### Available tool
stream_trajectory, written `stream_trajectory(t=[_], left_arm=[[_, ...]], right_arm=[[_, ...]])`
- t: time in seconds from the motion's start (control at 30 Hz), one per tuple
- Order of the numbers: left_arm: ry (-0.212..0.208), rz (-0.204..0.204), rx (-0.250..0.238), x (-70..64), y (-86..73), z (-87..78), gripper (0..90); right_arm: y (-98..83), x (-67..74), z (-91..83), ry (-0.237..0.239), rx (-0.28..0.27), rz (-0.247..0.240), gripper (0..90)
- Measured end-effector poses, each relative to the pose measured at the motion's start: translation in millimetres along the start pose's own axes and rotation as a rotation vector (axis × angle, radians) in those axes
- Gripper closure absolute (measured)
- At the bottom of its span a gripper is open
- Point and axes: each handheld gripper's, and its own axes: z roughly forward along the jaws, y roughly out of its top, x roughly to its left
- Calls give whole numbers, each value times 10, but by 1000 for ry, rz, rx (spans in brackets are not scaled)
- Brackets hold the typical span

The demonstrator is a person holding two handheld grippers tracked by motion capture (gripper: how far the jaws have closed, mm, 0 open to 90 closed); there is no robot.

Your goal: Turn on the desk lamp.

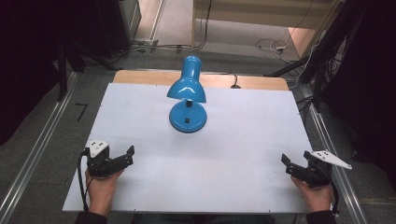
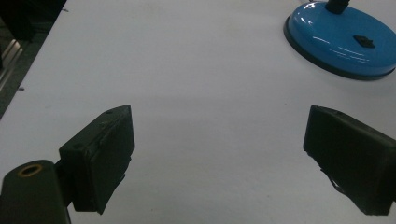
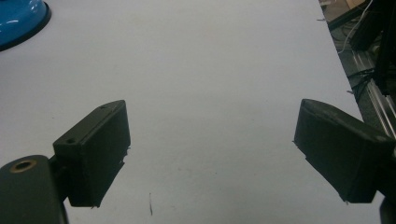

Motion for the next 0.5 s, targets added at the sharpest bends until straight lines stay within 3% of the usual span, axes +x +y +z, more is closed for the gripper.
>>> stream_trajectory(t=[0.5], left_arm=[[-32, 13, -17, -175, 72, 43, 92]], right_arm=[[-7, 9, 24, 5, 21, 0, 91]])
